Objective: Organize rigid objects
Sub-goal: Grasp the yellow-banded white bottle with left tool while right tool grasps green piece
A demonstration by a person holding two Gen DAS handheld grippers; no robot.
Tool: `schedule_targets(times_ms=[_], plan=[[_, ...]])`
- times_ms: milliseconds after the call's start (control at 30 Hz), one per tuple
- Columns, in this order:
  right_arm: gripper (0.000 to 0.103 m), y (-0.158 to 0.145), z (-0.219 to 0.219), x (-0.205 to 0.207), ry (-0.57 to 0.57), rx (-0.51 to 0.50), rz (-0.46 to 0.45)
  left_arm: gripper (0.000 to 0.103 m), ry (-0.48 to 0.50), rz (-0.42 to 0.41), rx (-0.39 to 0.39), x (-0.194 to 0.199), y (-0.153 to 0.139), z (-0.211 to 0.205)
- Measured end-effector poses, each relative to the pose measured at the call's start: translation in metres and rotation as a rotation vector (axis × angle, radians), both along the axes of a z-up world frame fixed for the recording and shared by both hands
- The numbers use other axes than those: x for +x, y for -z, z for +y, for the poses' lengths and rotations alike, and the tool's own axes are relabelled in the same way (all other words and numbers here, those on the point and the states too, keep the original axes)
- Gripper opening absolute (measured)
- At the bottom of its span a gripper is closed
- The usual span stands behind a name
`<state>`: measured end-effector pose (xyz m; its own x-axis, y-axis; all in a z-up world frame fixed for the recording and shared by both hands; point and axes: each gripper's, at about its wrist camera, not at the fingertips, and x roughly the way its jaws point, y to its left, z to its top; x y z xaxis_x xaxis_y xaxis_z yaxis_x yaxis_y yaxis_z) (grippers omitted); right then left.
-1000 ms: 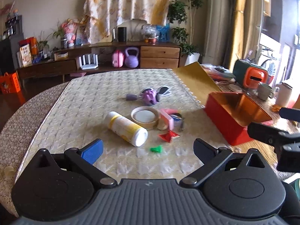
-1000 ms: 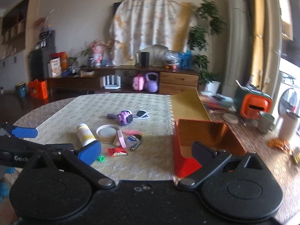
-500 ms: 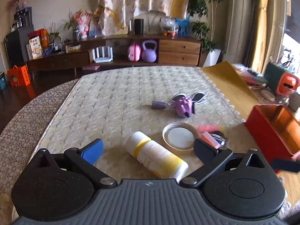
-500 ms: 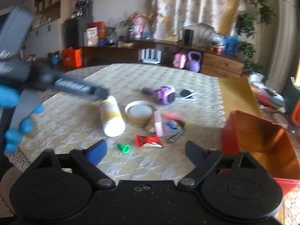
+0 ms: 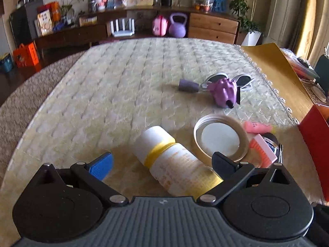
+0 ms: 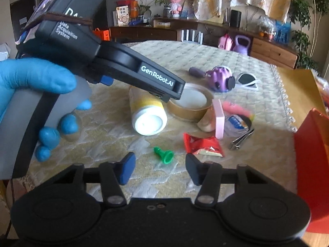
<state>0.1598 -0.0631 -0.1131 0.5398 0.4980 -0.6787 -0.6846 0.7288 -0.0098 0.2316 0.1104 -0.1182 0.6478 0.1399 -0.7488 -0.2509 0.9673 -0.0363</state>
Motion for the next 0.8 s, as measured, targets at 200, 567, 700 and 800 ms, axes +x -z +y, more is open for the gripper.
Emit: schedule_targets(times_ms=[200,567,700,800], plan=[[0.035,0.003,0.005,0.005,0.013,0.004,-0.008,0.094,0.016,-0.002,-0.037,0.004,0.006,0.002],[0.017,0.003,0.013,-0.003,-0.010,-0.029,-0.039,0.057,0.072,-0.019,-0.045,-0.002,0.001,-0.003],[0.014,0.001,0.014,-0.009,-0.007,-0.048,-0.061,0.049,0.109,-0.026,-0.002,-0.007,-0.001,-0.008],[0.014,-0.004,0.009,-0.012,0.017,-0.049,-0.068,0.048,0.116,-0.020,0.011,-0.011,-0.003,-0.008]])
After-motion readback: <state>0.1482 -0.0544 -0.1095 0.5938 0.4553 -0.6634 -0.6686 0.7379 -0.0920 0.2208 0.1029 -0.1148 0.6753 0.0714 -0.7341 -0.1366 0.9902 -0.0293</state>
